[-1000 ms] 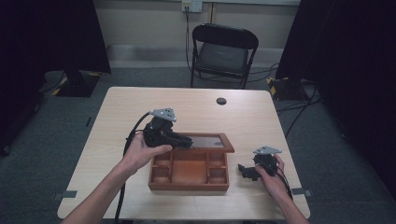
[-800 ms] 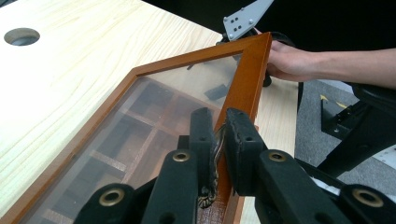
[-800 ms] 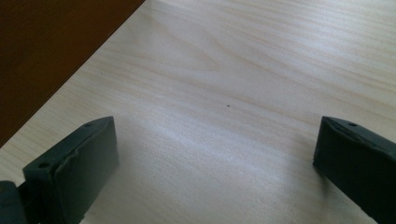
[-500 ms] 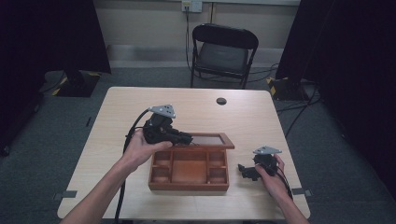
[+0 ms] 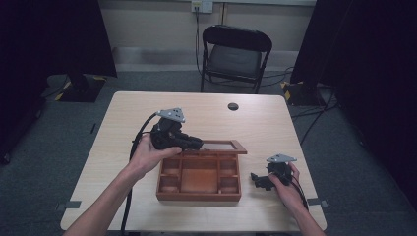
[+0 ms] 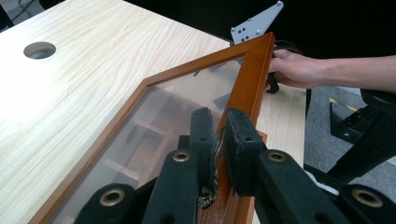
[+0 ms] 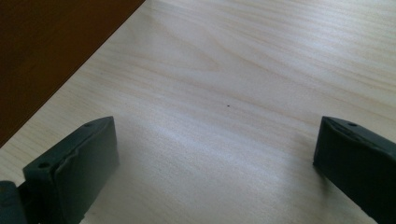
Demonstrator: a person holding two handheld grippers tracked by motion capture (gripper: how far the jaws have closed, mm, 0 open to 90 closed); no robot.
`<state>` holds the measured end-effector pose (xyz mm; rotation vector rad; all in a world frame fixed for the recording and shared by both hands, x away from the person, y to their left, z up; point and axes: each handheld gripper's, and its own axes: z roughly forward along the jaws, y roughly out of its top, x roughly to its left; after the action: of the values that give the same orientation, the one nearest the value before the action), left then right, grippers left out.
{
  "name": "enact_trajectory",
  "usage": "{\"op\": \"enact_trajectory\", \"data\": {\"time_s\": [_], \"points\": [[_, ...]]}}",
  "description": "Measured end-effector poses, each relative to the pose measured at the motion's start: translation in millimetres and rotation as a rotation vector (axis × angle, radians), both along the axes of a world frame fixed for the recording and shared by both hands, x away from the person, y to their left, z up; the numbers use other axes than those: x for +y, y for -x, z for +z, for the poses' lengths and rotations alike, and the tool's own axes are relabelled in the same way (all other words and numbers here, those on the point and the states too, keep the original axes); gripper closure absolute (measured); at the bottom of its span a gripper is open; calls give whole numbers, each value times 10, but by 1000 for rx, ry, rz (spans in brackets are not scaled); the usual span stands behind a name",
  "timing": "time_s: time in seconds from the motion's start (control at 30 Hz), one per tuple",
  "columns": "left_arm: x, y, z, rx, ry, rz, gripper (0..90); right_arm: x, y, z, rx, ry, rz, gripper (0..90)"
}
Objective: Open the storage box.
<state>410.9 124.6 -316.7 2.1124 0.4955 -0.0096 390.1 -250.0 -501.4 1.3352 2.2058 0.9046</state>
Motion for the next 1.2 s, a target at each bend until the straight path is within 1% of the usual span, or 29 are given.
{"op": "enact_trajectory", "data": {"time_s": [0.03,0.23,0.43,0.53,0.57,0.63,0.7,0.8,0.9,1.0,1.03,1.1,1.17,1.2], "points": [[0,-2,-2,0,6,4,819,0,0,0,0,0,0,0],[2,-20,12,3,-2,-8,820,0,0,0,0,0,0,0],[6,-42,29,-3,6,1,821,0,0,0,1,0,-1,0],[9,-52,36,-1,1,3,821,0,0,0,0,0,0,0],[9,-55,33,2,8,-1,821,0,0,0,0,0,-1,0],[12,-57,38,-1,4,0,821,0,0,0,0,0,0,0],[10,-61,38,0,12,3,821,0,0,0,0,0,0,0],[12,-69,44,1,12,4,821,0,0,0,0,0,0,0],[14,-81,55,-3,6,-2,822,0,0,0,0,0,0,0],[2,-81,65,-4,1,3,822,-1,-2,-1,-1,0,3,0],[0,-81,72,-11,-4,-1,822,-1,-2,-1,-1,0,3,0],[-9,-76,81,-23,-5,12,824,-1,-3,-1,-1,0,3,0],[-11,-88,74,-20,9,8,824,-1,-3,-1,-1,0,4,0],[-8,-94,78,-19,6,5,824,-2,-3,-1,-2,0,4,0]]}}
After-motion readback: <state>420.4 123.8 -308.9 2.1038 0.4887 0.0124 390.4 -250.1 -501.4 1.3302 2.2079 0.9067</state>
